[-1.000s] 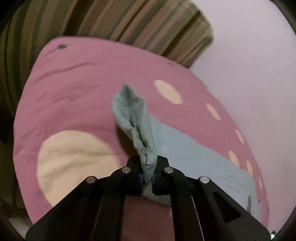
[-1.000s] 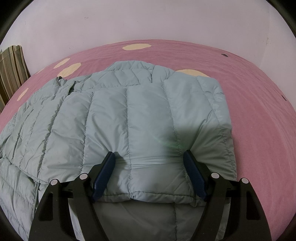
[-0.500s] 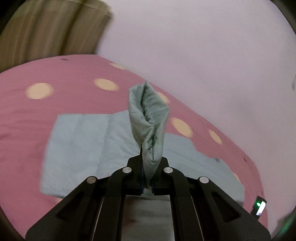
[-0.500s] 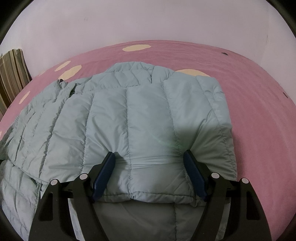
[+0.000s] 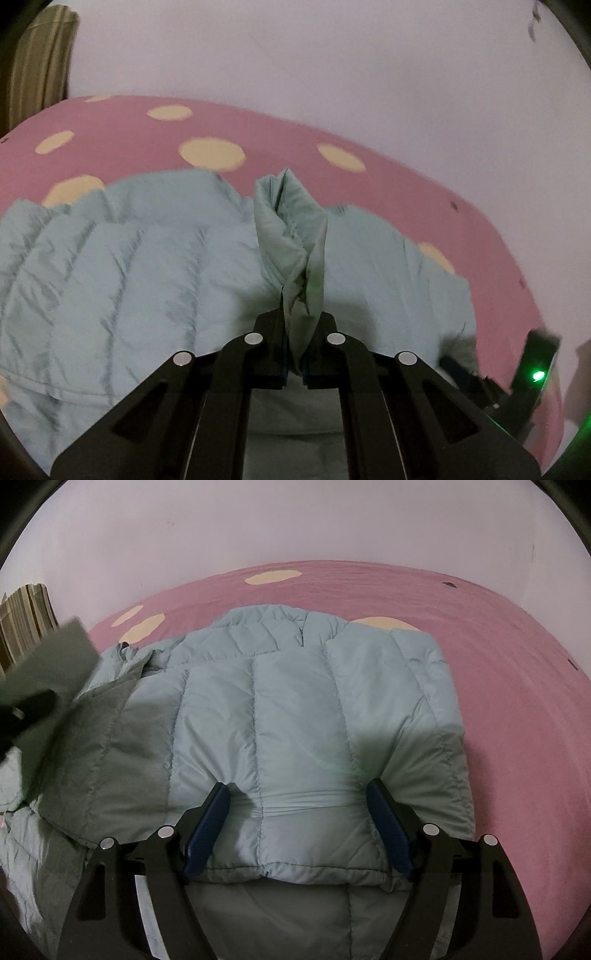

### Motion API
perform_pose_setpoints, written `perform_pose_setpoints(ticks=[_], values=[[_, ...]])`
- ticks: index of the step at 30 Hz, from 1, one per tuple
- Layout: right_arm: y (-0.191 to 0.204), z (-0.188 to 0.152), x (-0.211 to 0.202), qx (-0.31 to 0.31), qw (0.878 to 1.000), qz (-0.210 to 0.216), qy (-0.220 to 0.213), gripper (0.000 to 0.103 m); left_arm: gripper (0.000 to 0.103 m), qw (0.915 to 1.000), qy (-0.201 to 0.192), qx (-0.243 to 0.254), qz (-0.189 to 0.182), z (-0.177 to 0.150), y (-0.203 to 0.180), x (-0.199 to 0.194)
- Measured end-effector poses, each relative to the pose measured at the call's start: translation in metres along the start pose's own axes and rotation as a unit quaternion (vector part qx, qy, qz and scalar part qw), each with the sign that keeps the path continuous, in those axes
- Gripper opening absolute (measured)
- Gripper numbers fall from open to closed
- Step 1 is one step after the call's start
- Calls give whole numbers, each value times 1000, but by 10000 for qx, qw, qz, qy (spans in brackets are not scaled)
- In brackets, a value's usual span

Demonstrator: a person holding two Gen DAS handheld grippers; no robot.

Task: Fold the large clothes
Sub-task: 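Grasp the other sleeve with the left gripper and fold it across the back, then open the left gripper to release the sleeve onto the jacket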

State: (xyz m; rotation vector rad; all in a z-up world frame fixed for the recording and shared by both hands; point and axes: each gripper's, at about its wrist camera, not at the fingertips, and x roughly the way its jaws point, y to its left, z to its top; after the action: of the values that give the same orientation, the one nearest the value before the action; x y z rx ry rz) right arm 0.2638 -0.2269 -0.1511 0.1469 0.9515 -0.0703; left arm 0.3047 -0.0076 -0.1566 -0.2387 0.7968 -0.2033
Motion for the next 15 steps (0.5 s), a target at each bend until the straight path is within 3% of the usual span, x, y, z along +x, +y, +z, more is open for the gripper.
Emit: perform_pose_setpoints(ticks=[4,6,8,11,15], values=[[0,0,0,24,10000,29,0,76,7,9995,174,256,49,-10,-17,10],[-1,0,1,24,10000,30,-1,76,20,9994,118,336,35,-11,-21,3],[-1,1,1,15,10000,23,5,77,51,9993,8,386,17,-12,-23,-10],[-1,2,1,5,10000,8,15,77,57,9992,-100,366,-94,-13,-20,-36],[-1,7,-3,8,10000,-3,43,77,60,9995,-197,255,33,-14,5,-71]])
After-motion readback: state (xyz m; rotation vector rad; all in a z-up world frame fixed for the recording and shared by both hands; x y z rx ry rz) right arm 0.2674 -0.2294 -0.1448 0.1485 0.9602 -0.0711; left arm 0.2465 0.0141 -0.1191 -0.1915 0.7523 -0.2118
